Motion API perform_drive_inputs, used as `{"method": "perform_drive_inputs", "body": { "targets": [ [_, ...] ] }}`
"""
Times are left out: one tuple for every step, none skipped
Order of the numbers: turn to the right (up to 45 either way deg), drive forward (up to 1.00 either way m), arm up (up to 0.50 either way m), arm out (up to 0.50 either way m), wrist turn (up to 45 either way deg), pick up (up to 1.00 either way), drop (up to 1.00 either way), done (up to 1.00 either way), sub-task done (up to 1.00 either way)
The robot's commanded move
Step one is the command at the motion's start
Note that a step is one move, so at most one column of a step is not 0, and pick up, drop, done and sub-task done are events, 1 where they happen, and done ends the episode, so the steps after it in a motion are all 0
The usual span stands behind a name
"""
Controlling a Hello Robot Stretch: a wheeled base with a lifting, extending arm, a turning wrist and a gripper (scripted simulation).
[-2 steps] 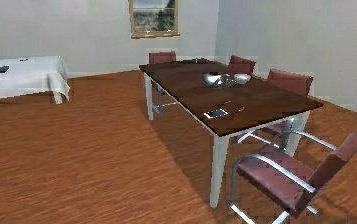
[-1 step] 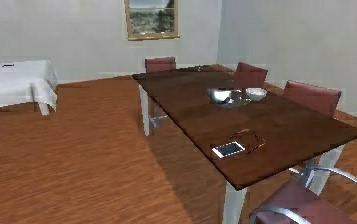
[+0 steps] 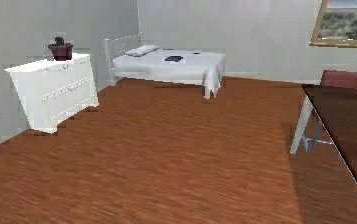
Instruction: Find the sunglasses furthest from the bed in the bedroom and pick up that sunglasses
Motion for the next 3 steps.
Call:
{"method": "perform_drive_inputs", "body": {
  "targets": [
    [-42.0,0.0,0.0,0.0,0.0,0.0,0.0,0.0,0.0],
    [0.0,0.3,0.0,0.0,0.0,0.0,0.0,0.0,0.0],
    [45.0,0.0,0.0,0.0,0.0,0.0,0.0,0.0,0.0]
  ]
}}
